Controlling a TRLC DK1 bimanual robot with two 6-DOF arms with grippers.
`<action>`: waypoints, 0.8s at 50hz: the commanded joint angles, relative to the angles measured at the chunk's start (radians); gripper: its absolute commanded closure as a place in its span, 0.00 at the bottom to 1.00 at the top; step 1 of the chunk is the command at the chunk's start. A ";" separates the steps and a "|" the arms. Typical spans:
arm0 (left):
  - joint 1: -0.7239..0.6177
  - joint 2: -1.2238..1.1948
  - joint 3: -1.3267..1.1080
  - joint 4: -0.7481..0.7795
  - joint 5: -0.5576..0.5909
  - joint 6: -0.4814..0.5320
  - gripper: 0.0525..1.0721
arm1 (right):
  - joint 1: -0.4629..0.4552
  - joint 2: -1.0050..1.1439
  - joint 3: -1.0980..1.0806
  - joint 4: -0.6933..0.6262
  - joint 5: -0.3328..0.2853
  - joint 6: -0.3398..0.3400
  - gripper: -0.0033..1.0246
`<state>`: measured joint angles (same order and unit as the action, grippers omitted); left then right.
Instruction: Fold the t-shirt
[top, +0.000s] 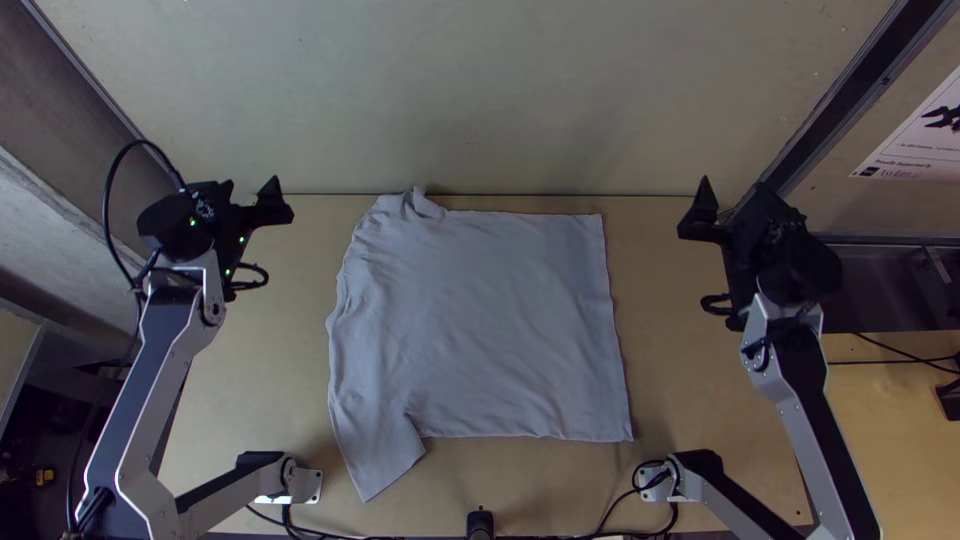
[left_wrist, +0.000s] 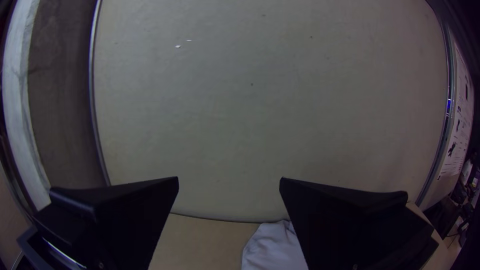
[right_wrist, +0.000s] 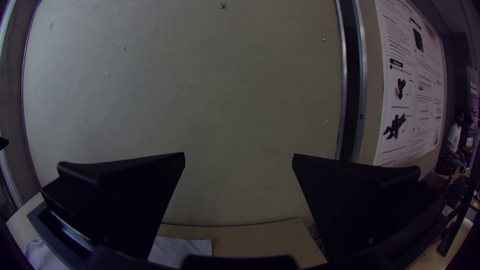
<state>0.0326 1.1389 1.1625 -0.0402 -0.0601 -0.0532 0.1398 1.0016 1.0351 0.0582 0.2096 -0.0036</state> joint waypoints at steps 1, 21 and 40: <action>-0.016 0.058 0.089 -0.024 0.036 -0.025 0.05 | 0.020 0.065 0.071 -0.023 -0.007 0.025 0.04; -0.080 0.311 0.333 -0.119 0.088 -0.051 0.05 | 0.029 0.305 0.289 -0.178 -0.007 0.108 0.04; -0.119 0.647 0.680 -0.395 0.088 -0.068 0.05 | 0.027 0.528 0.439 -0.324 -0.052 0.165 0.04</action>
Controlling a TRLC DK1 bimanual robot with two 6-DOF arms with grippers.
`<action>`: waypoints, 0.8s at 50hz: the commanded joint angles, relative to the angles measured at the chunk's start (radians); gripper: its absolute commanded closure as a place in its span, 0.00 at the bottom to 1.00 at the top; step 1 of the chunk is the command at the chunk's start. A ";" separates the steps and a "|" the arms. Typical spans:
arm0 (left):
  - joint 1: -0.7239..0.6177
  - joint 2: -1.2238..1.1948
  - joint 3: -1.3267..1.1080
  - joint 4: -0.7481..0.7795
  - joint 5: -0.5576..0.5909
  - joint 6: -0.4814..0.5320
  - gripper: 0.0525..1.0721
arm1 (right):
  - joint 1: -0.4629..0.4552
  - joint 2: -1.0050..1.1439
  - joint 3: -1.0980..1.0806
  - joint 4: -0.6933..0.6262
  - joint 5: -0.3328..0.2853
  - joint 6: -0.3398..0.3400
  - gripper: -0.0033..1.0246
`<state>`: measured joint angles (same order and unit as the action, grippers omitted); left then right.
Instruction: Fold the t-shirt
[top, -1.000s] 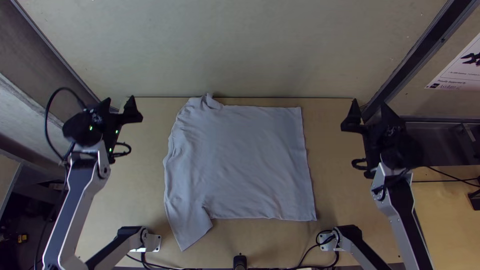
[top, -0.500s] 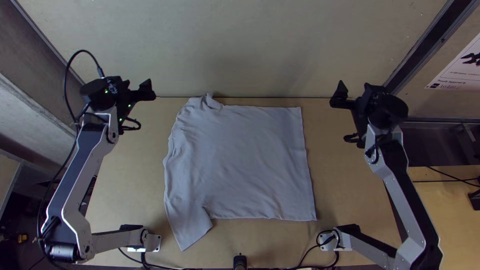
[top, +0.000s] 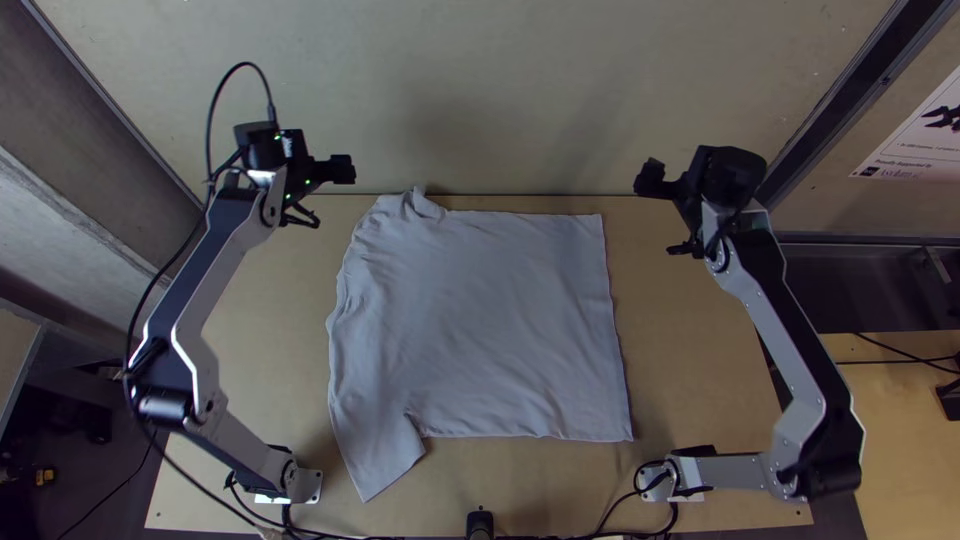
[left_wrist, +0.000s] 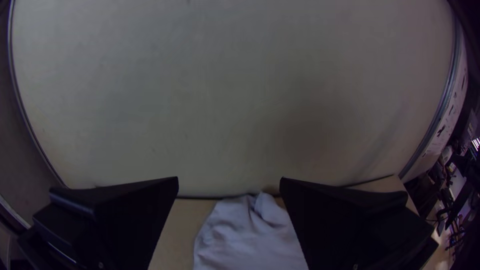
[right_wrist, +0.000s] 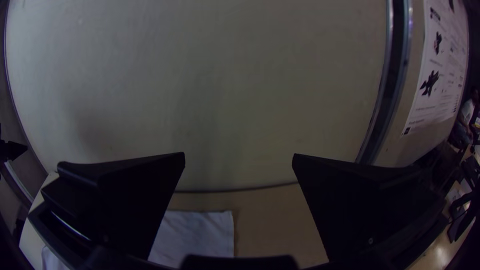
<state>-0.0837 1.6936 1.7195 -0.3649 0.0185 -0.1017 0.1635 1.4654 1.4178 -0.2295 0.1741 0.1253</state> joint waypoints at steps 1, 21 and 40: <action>-0.002 0.112 0.149 -0.092 0.009 -0.020 0.05 | 0.002 0.078 0.066 -0.047 -0.021 0.040 0.04; -0.007 0.451 0.463 -0.229 0.020 -0.020 0.07 | -0.015 0.280 0.164 -0.108 -0.101 0.152 0.04; 0.001 0.633 0.543 -0.240 0.018 -0.024 0.18 | -0.015 0.362 0.185 -0.148 -0.134 0.192 0.04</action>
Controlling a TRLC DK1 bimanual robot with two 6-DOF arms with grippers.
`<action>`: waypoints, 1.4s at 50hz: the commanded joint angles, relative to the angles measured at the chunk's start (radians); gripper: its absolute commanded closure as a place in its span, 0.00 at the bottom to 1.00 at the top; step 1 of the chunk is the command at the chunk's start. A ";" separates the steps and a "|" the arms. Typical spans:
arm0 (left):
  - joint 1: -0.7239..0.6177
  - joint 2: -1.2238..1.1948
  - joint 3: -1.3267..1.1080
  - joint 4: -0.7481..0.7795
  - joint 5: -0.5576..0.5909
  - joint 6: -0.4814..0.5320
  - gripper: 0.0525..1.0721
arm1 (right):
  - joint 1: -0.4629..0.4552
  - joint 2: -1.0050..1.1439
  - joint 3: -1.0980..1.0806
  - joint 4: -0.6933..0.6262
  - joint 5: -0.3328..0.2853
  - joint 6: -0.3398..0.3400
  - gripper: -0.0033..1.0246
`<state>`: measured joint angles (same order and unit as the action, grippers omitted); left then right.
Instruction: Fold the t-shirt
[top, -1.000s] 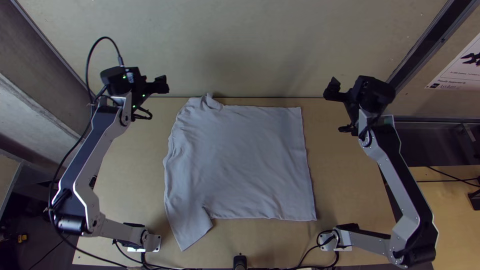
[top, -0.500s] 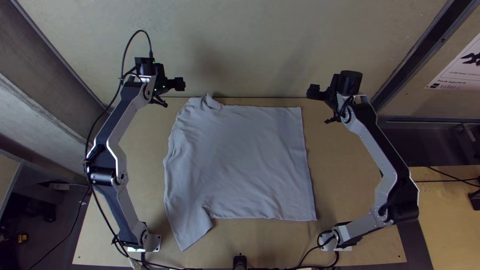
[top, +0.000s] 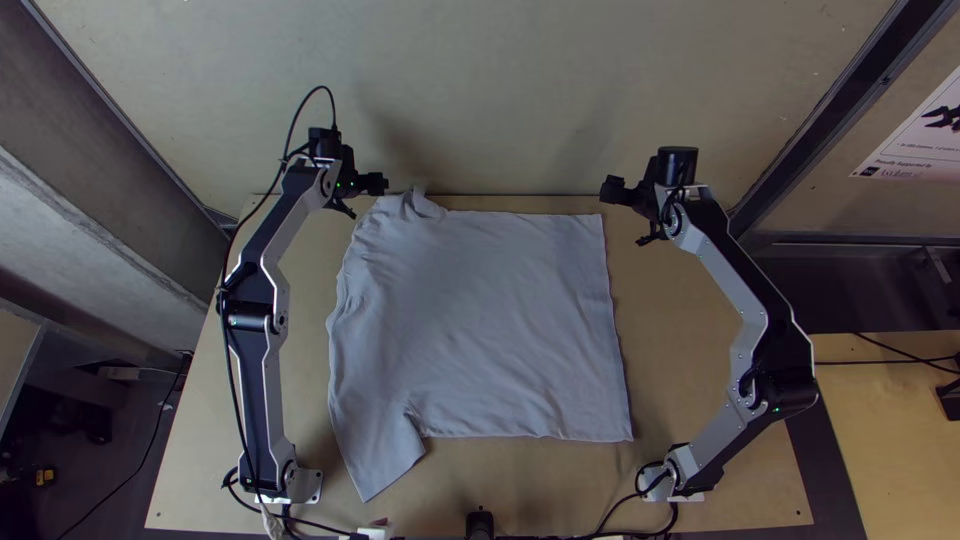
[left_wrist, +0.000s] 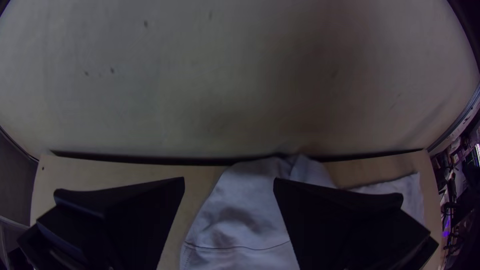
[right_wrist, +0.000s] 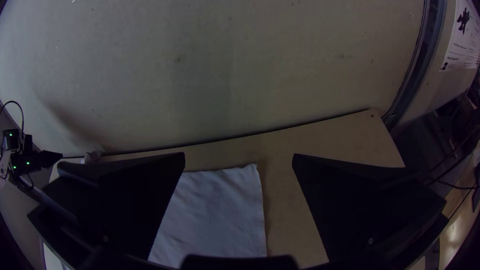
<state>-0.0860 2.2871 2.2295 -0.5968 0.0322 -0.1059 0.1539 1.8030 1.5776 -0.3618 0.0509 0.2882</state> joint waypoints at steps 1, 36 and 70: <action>0.003 0.046 0.036 -0.008 0.005 -0.020 0.18 | -0.005 0.025 0.027 -0.019 -0.011 0.034 0.04; -0.012 0.209 0.084 0.057 -0.018 -0.008 0.18 | -0.057 0.032 0.035 -0.042 -0.063 0.089 0.04; 0.011 0.195 0.084 -0.001 -0.025 0.012 0.97 | -0.076 0.289 0.236 -0.204 -0.065 0.114 0.04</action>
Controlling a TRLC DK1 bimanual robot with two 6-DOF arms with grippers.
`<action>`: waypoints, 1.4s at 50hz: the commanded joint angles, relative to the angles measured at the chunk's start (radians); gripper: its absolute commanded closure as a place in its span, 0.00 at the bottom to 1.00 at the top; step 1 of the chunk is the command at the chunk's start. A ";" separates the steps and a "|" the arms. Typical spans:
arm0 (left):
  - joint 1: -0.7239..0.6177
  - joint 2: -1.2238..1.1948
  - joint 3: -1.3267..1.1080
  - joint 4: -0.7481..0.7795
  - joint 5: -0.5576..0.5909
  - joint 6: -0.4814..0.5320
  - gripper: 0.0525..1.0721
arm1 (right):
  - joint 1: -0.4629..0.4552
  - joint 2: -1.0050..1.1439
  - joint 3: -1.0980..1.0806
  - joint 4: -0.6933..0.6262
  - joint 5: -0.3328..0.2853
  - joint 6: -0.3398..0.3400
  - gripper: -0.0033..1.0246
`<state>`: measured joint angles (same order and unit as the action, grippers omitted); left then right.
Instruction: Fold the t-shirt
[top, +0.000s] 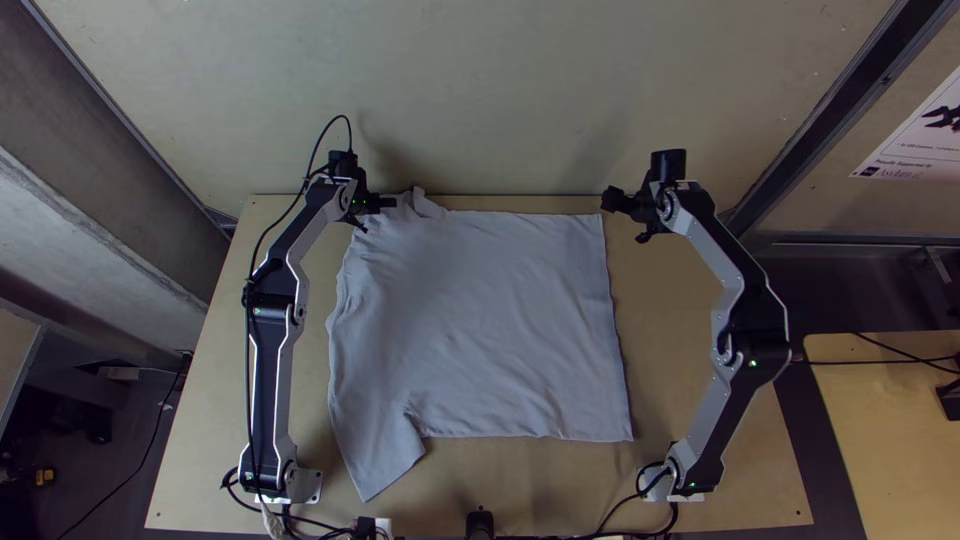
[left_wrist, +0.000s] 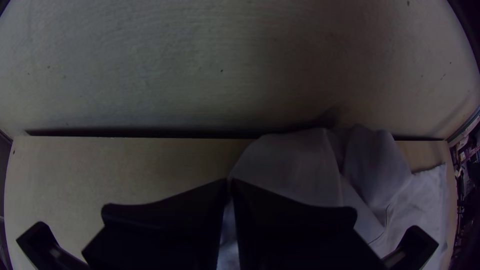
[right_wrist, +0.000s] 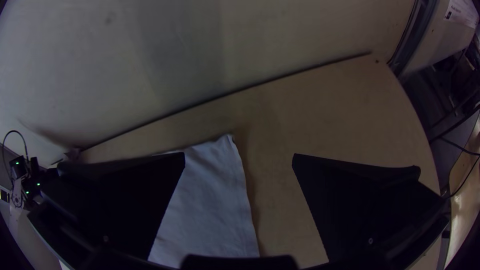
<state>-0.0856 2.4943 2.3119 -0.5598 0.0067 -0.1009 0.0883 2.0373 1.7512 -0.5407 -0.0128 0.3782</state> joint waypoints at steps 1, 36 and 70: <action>0.012 -0.017 0.001 -0.038 0.003 0.007 0.97 | -0.010 0.064 0.071 -0.025 -0.001 0.024 0.04; 0.046 -0.103 -0.003 -0.043 0.010 0.001 0.97 | 0.036 0.422 0.528 -0.255 0.005 0.051 0.16; 0.060 -0.106 -0.014 -0.080 0.010 0.003 0.97 | 0.064 0.538 0.570 -0.239 0.030 0.021 0.86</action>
<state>-0.0387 2.4290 2.3112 -0.6312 0.0151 -0.1009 0.1375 2.5267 2.3116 -0.7757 0.0147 0.4103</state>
